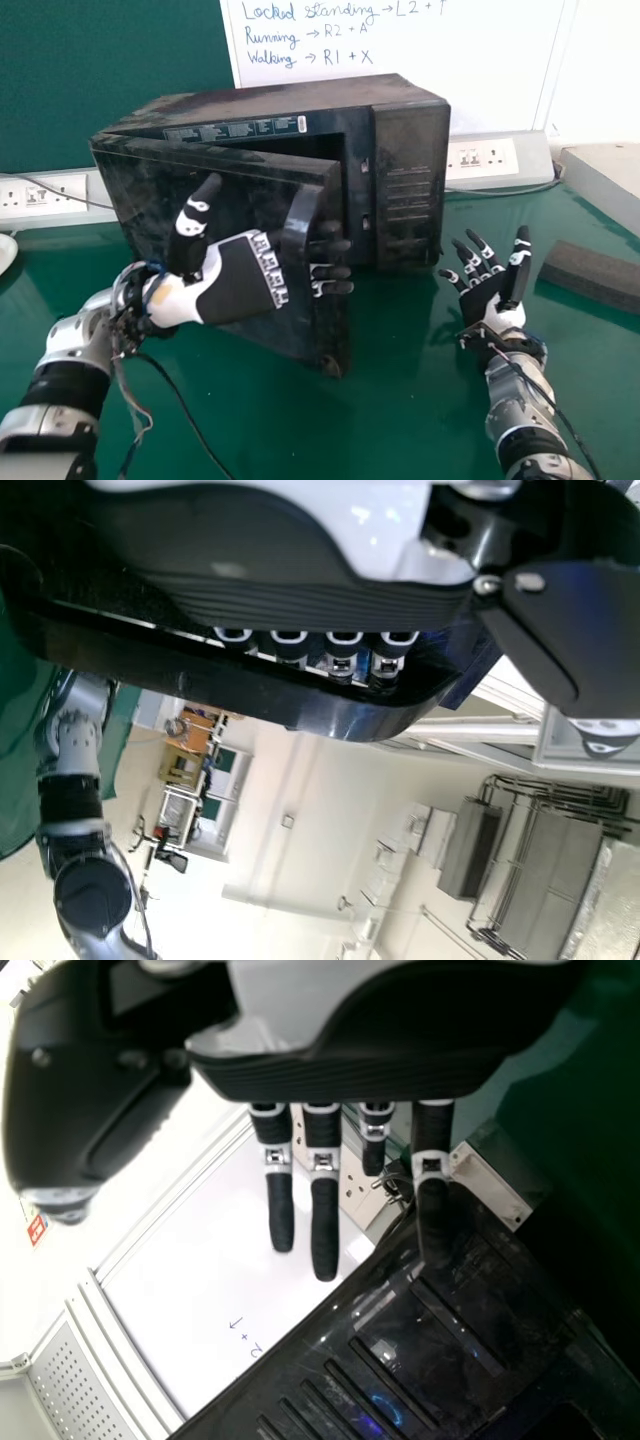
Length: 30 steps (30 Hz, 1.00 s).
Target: Open the door of oven
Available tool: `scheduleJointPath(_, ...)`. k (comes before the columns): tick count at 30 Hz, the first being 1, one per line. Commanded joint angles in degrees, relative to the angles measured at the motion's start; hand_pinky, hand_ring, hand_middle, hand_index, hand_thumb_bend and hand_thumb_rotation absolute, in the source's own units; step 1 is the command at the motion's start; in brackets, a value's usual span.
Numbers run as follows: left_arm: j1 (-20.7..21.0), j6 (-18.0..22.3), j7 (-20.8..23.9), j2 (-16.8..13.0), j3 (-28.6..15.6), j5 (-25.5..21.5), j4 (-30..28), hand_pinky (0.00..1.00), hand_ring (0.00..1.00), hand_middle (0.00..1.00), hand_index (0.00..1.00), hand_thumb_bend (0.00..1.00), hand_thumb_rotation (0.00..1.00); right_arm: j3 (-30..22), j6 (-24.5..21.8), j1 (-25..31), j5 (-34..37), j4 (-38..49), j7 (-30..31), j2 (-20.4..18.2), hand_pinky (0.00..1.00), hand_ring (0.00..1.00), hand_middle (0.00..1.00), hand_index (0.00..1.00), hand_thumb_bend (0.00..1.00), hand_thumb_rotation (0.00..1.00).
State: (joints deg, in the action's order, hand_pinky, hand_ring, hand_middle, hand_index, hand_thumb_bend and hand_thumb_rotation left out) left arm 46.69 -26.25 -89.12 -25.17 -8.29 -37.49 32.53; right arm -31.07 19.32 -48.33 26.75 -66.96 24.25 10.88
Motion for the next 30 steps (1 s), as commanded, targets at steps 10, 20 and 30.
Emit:
scheduleJointPath(10,-4.5,-14.7,2.0,-0.2,-7.3,-12.8,-18.0,0.18,0.23,0.34,0.54,0.69,0.87,-0.2,-0.5,-0.9,0.3,-1.2,0.4,0.2,0.87,0.94,1.00,1.00,1.00,1.00)
scheduleJointPath(20,-5.7,5.0,-3.4,-1.2,-8.6,-14.7,-14.2,0.12,0.18,0.28,0.53,0.65,0.80,0.6,-0.5,-0.7,-0.8,-1.1,-0.2,0.7,0.86,0.94,1.00,1.00,1.00,1.00)
scheduleJointPath(30,-7.7,15.6,-3.4,-16.8,-5.0,-11.5,-18.4,0.14,0.21,0.32,0.51,0.98,1.00,0.6,-0.8,-0.9,-0.9,-1.4,-0.6,1.1,0.83,0.92,1.00,1.00,1.00,1.00)
